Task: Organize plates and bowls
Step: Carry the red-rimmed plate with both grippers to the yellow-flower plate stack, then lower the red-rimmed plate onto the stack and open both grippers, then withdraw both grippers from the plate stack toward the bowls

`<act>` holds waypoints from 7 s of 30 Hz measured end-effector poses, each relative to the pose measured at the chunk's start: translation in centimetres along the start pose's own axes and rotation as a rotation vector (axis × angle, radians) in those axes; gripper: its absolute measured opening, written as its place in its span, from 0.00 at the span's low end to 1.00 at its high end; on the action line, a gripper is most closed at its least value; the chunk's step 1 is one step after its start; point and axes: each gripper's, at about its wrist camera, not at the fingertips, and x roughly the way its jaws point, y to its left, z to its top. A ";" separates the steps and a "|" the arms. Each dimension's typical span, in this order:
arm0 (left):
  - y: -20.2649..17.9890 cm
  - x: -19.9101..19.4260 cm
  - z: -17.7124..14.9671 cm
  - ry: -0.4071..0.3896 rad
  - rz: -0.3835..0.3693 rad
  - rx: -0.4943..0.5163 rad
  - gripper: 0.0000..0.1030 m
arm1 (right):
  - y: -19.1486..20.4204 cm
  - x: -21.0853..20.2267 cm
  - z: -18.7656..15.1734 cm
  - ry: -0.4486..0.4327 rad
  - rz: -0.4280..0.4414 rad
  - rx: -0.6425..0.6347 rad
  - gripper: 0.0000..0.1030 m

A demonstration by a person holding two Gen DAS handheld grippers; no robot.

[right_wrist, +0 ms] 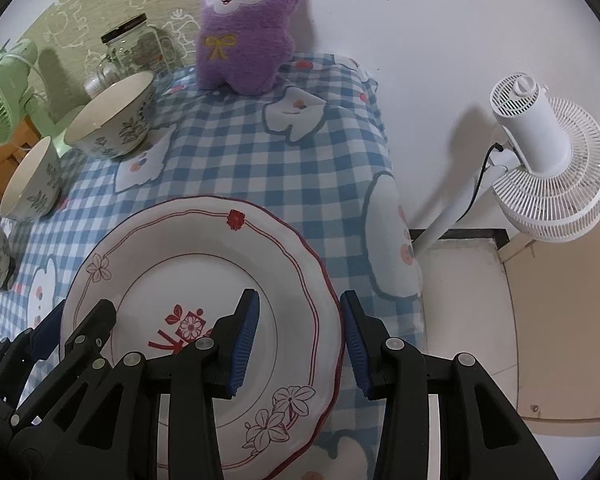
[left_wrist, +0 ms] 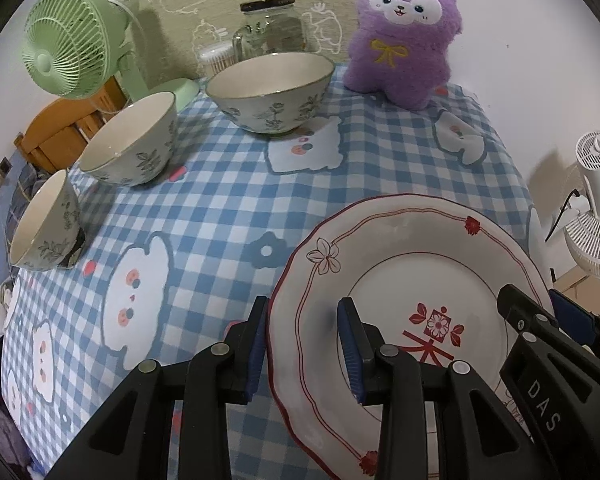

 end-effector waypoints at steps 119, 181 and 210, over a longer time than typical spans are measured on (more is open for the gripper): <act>4.3 -9.8 -15.1 -0.086 -0.158 0.332 0.36 | 1.3 -11.2 -18.7 -0.024 -0.259 0.237 0.45; 14.3 -21.5 -7.9 -0.160 -0.224 0.147 0.79 | 11.5 -26.2 -11.5 -0.218 -0.028 0.015 0.83; 25.4 -18.1 -0.5 -0.225 -0.162 0.138 0.79 | 24.1 -24.1 -5.3 -0.248 0.001 0.031 0.83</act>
